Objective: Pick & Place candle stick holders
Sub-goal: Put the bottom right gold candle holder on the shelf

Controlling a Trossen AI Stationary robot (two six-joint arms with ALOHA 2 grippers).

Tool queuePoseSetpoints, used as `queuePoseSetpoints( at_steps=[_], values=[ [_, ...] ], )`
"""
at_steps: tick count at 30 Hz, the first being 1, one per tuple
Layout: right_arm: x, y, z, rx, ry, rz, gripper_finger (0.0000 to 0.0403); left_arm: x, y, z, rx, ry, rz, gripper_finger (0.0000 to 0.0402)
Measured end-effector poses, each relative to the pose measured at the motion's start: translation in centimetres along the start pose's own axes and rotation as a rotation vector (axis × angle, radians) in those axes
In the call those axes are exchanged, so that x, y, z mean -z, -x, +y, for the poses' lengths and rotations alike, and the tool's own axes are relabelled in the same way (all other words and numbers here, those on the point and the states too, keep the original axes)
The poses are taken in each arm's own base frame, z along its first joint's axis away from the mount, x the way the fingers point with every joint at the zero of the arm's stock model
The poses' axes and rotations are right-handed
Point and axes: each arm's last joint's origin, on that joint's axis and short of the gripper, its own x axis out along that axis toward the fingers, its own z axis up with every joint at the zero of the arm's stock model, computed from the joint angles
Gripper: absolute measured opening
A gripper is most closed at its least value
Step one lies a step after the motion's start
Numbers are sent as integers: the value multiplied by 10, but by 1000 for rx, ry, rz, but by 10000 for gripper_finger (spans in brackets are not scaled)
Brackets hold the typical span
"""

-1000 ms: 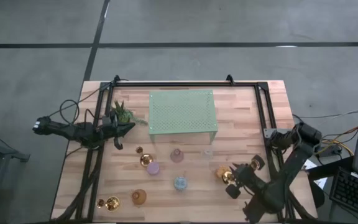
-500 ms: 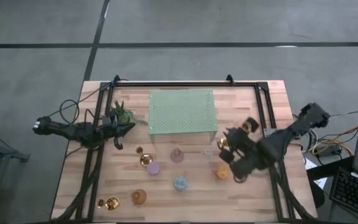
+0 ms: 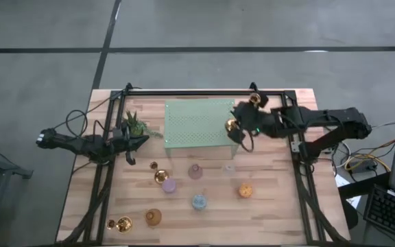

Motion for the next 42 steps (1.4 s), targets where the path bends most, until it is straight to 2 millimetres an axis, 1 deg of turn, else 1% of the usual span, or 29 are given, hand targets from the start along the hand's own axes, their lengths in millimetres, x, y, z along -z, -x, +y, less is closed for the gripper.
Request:
queuePoseSetpoints(
  at_steps=[4, 6, 12, 15, 19, 22, 24, 30, 38, 42],
  values=[
    [-6, -18, -18, 62, 13, 10, 66, 0, 0, 0, -1, 0, 0, 3],
    [-7, -28, -24, 64, 27, 32, 67, 0, 0, 0, -1, 0, 0, 3],
    [-12, -62, -30, 47, 72, 45, 68, 0, 0, 0, 0, -1, 1, 3],
    [-12, -78, -34, 53, 89, 71, 68, 0, 0, 0, 0, -1, 1, 3],
    [-13, -96, -40, 68, 86, 102, 71, 0, 0, 0, 0, -1, 1, 3],
    [-15, -108, -43, 30, 77, 121, 69, 0, 0, 0, -1, -1, 1, 3],
    [-16, -113, -45, 9, 67, 125, 68, 0, 0, 0, 0, -1, 1, 3],
    [-17, -127, -49, 28, 56, 150, 74, 0, 0, 0, 0, -1, 2, 3],
    [-14, -137, -51, 40, 20, 175, 68, 0, 0, 0, 0, -1, 2, 3],
    [-13, -140, -50, 39, 21, 182, 80, 0, 0, 0, -1, -1, 2, 3]
  ],
)
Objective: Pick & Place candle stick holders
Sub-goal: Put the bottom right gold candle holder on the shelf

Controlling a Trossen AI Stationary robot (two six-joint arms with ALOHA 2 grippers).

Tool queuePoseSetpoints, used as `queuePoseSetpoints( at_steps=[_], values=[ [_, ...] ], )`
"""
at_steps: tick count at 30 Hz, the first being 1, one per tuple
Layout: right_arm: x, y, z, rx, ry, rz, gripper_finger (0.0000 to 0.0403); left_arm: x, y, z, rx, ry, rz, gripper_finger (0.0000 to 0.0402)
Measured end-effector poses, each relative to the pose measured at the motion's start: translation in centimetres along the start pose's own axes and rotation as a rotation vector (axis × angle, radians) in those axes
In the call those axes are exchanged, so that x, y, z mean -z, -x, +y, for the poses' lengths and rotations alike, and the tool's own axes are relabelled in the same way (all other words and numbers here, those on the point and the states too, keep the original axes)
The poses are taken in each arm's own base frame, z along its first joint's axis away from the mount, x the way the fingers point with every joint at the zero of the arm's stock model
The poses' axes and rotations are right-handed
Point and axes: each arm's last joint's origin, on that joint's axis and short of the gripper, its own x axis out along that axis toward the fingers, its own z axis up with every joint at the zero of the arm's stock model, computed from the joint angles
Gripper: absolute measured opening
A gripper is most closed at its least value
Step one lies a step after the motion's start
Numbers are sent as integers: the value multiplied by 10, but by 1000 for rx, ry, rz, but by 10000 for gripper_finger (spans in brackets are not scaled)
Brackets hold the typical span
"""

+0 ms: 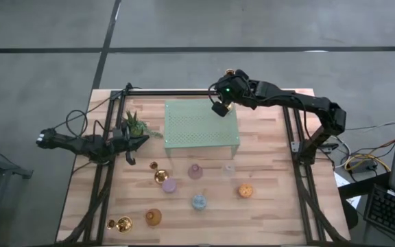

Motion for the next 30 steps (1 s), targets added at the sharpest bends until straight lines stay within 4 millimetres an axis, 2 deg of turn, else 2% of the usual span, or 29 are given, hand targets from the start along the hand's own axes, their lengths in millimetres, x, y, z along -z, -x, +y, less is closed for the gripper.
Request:
queuePoseSetpoints(
  at_steps=[9, 23, 30],
  values=[
    [1, 1, -1, 0, -15, 7, 130, 0, 0, 0, 0, 0, 0, 3],
    [4, 12, 4, -46, -3, 29, 272, 0, 0, 0, 1, 0, 0, 3],
    [6, 26, 2, -52, -5, 24, 319, 0, 0, 0, 1, 0, 0, 3]
  ],
)
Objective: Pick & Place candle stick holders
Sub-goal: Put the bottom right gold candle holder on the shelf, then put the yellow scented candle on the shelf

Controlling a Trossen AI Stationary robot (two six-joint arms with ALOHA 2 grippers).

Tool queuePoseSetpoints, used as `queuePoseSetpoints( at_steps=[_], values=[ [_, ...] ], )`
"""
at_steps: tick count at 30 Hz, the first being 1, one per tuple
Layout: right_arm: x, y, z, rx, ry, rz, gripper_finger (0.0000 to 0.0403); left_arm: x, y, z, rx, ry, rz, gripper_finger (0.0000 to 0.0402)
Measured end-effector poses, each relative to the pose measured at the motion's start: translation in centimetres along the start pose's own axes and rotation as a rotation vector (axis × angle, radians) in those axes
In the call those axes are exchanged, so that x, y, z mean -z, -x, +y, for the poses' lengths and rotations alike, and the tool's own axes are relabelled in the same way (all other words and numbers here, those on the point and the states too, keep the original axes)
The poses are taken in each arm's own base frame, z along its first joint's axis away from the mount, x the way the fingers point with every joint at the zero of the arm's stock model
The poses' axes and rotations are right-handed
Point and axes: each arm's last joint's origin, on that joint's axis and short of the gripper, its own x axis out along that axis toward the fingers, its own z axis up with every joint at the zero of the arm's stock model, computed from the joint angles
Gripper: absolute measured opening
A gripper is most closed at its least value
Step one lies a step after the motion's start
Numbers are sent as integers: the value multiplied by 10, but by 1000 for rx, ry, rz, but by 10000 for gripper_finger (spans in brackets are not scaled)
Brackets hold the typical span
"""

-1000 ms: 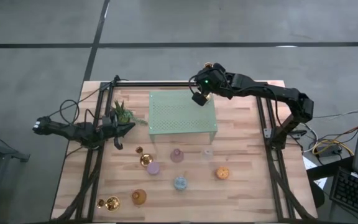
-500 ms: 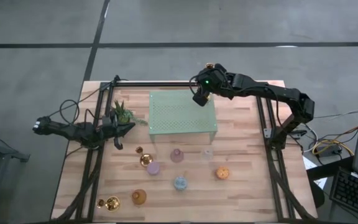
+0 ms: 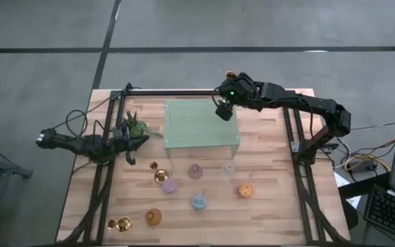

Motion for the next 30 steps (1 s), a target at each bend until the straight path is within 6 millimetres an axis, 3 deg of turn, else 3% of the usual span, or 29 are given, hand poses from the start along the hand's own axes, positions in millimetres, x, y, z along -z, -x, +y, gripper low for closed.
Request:
queuePoseSetpoints(
  at_steps=[12, 21, 30],
  values=[
    [21, 11, 1, -48, 3, 187, 331, 0, 0, 0, 0, 0, 0, 3],
    [35, 28, 26, -127, 70, 291, 318, 0, 0, 0, 0, 0, 0, 3],
    [50, 61, 57, -222, 72, 346, 324, 0, 0, 0, 0, 0, 0, 3]
  ],
)
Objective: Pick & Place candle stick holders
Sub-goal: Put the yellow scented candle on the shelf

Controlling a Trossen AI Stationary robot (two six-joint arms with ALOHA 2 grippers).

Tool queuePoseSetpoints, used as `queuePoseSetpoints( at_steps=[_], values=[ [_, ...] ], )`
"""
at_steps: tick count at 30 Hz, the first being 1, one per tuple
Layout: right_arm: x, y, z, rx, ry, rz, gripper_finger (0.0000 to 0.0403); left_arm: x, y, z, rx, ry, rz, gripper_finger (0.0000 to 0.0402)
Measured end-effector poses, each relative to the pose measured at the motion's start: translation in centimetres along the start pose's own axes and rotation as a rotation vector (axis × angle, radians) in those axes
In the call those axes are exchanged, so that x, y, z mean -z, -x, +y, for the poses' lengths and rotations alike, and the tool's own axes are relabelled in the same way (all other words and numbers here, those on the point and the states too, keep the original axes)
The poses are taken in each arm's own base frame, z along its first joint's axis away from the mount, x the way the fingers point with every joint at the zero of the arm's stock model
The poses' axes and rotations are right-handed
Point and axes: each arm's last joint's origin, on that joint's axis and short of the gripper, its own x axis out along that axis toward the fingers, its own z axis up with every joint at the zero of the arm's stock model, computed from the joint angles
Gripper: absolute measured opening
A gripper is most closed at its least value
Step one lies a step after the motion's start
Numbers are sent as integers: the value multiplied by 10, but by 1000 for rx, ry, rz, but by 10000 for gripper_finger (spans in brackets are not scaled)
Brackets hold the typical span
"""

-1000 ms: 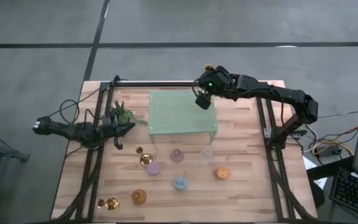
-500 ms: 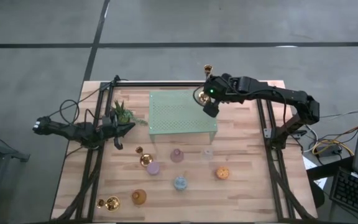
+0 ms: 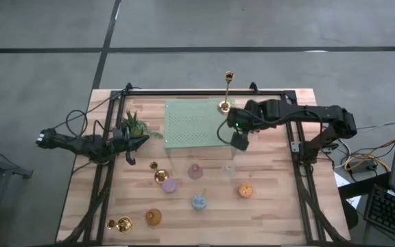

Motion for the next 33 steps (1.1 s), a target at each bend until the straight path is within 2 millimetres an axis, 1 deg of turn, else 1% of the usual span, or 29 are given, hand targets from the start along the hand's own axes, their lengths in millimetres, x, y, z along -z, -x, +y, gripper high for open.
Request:
queuePoseSetpoints(
  at_steps=[4, 8, 12, 16, 19, 23, 26, 30, 33],
  values=[
    [11, 9, 28, -85, 13, 7, 327, 0, 0, 0, 1, 0, 0, 3],
    [24, 10, 63, -118, 58, 27, 324, 0, 0, 0, 0, 0, 0, 3],
    [41, 12, 94, -137, 68, 46, 323, 0, 0, 0, 0, 0, 0, 3],
    [61, 9, 123, -139, 66, 82, 328, 0, 0, 0, 1, 0, 0, 3],
    [76, 4, 141, -130, 64, 107, 334, 0, 0, 0, 0, 0, 0, 3],
    [91, -10, 162, -143, 46, 141, 340, 0, 0, 0, 1, 0, 0, 3],
    [97, -21, 174, -175, 37, 153, 340, 0, 0, 0, 1, 0, 0, 3],
    [107, -38, 183, -194, 40, 178, 336, 0, 0, 0, 0, 0, 0, 3],
    [116, -49, 182, -191, 42, 205, 334, 0, 0, 0, 1, 0, 0, 3]
  ],
)
